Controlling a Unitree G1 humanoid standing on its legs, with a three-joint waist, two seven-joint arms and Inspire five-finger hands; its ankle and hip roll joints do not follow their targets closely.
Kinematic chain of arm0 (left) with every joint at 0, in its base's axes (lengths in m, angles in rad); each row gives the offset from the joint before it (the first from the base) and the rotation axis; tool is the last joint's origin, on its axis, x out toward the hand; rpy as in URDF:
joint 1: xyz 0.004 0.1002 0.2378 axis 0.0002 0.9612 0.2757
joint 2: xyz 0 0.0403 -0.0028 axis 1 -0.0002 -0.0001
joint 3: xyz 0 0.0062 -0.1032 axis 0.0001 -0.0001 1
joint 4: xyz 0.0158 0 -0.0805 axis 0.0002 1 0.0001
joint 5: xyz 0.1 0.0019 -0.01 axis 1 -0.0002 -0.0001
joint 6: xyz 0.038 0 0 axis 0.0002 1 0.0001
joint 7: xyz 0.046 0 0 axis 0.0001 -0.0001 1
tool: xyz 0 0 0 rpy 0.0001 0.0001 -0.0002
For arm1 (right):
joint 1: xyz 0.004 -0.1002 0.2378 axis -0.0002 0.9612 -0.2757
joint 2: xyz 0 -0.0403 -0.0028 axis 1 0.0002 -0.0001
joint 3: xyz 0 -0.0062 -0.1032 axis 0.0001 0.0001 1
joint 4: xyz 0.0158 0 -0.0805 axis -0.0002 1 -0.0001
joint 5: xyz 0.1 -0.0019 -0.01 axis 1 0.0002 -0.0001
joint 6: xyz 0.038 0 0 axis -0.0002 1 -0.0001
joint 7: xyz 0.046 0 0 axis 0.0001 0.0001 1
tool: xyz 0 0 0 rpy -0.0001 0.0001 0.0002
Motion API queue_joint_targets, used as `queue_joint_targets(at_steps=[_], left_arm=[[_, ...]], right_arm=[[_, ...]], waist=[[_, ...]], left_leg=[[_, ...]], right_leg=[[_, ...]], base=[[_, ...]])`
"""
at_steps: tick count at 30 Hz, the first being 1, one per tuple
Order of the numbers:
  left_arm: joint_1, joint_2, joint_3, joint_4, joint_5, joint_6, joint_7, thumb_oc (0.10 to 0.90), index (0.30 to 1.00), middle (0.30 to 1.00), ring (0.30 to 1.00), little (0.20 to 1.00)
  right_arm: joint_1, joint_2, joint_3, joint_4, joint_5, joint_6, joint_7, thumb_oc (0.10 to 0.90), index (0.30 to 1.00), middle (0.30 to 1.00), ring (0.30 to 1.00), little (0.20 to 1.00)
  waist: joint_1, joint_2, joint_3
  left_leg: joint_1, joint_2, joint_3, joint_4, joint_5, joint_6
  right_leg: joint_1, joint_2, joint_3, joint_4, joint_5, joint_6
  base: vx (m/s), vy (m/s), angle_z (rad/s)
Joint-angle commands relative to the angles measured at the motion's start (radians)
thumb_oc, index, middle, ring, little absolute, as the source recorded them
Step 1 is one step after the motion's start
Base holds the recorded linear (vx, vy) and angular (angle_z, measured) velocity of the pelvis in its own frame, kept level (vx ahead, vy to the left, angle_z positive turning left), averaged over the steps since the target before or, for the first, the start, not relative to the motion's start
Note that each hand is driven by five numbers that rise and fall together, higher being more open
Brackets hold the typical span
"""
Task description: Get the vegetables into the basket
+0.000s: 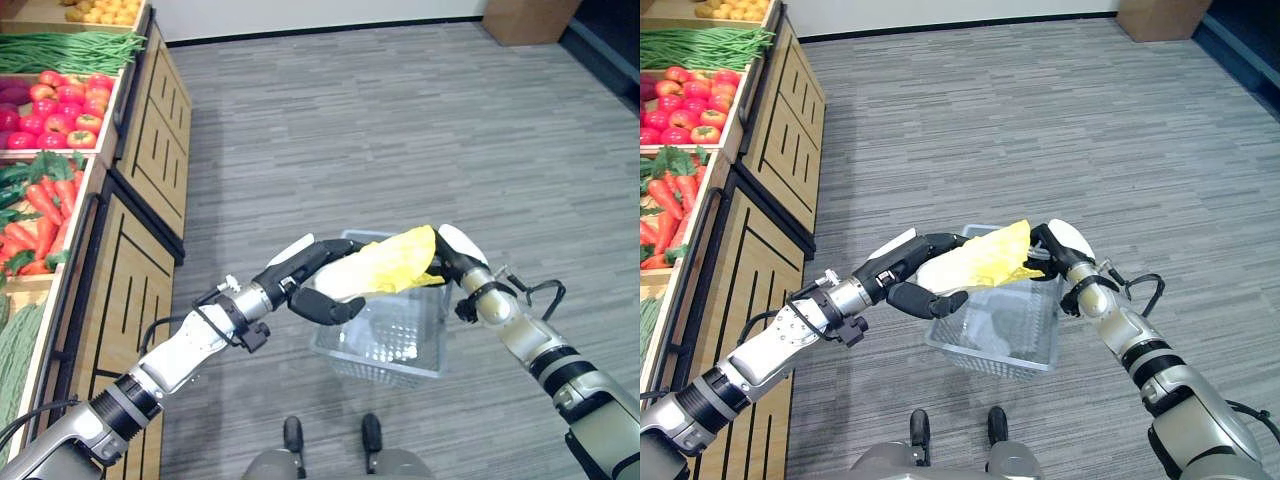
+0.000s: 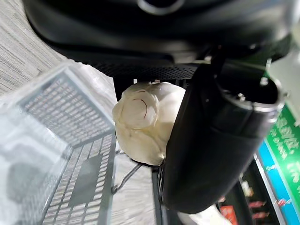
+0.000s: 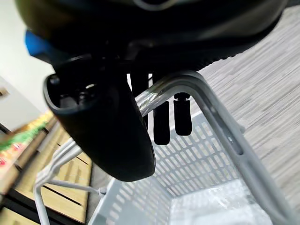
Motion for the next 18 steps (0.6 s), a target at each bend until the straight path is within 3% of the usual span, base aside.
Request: queue_joint_targets(at_steps=[1,11,18], left_arm=[[-0.102,-0.005,-0.037,0.002,0.064,-0.105,0.015,0.4,0.3,0.3,0.3,0.3],[-0.108,-0.012,-0.053,0.075,0.199,-0.101,0.054,0.4,0.3,0.3,0.3,0.3],[-0.062,-0.063,0.024,0.233,0.407,-0.081,0.127,0.4,0.3,0.3,0.3,0.3]], right_arm=[[-0.122,-0.027,-0.071,-0.159,0.132,-0.132,-0.04,0.4,0.3,0.3,0.3,0.3],[-0.083,-0.043,-0.077,-0.311,0.252,-0.149,0.018,0.4,0.3,0.3,0.3,0.3],[-0.017,-0.064,-0.081,-0.384,0.3,-0.143,0.082,0.4,0.3,0.3,0.3,0.3]], waist=[[0.019,-0.047,-0.119],[0.011,-0.053,-0.128],[0.011,-0.058,-0.135]], left_leg=[[0.025,0.035,0.013,0.0,-0.05,-0.053],[0.032,0.037,0.023,0.0,-0.055,-0.054],[0.034,0.04,0.024,0.0,-0.055,-0.058]], right_leg=[[-0.072,-0.095,-0.011,0.034,0.074,0.101],[-0.069,-0.096,-0.003,0.033,0.073,0.103],[-0.063,-0.096,-0.011,0.031,0.07,0.101]], base=[[0.02,0.003,-0.06],[0.01,-0.001,-0.04],[0.0,0.0,0.0]])
